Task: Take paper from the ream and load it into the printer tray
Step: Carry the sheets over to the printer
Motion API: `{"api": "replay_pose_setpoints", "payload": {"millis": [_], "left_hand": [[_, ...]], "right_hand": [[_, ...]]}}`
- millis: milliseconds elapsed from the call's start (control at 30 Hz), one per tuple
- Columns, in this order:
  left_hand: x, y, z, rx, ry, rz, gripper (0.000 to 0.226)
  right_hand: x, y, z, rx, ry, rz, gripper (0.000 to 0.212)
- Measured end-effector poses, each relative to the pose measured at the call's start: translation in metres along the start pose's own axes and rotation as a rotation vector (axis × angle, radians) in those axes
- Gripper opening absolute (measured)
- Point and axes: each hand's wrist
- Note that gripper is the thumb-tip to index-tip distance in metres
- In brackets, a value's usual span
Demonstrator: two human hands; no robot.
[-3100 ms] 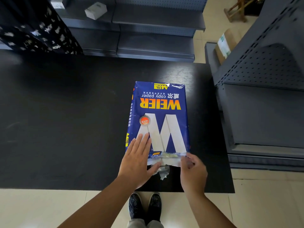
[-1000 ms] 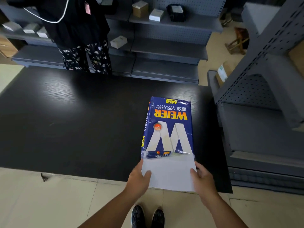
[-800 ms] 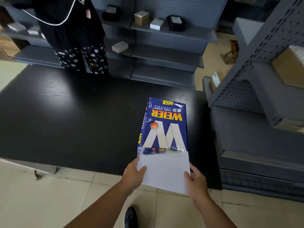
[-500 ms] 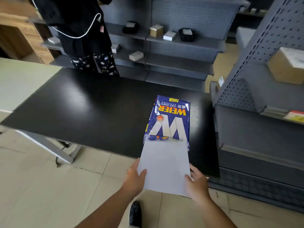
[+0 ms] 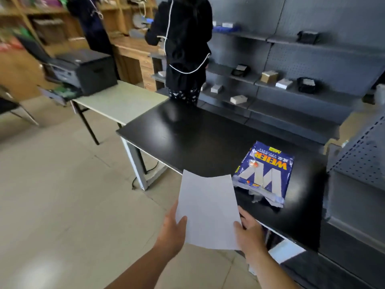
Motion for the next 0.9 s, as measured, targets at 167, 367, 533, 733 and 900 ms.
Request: {"api": "replay_pose_setpoints", "payload": {"millis": [167, 367, 533, 733, 900], "left_hand": [[0.076, -0.004, -0.008, 0.010, 0.078, 0.226, 0.048], [0.171, -0.023, -0.023, 0.008, 0.170, 0.441, 0.043], [0.238, -0.041, -0.040, 0.042, 0.244, 0.542, 0.040], [0.309, -0.067, -0.066, 0.057, 0.264, 0.603, 0.046], [0.355, -0.094, -0.083, 0.082, 0.267, 0.638, 0.047]], "right_hand": [[-0.080, 0.006, -0.050, 0.138, 0.062, -0.197, 0.066], [-0.188, 0.023, -0.114, 0.252, 0.129, -0.380, 0.070], [-0.273, 0.033, -0.145, 0.306, 0.151, -0.503, 0.061], [-0.353, 0.053, -0.167, 0.371, 0.201, -0.556, 0.058], [-0.409, 0.061, -0.181, 0.399, 0.203, -0.550, 0.056]]}}
Point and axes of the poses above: each hand's wrist, its own y-axis away from the middle knuckle, its own x-axis out of the back of the hand, z = x × y, and after that the axes turned 6 degrees about z, right-handed
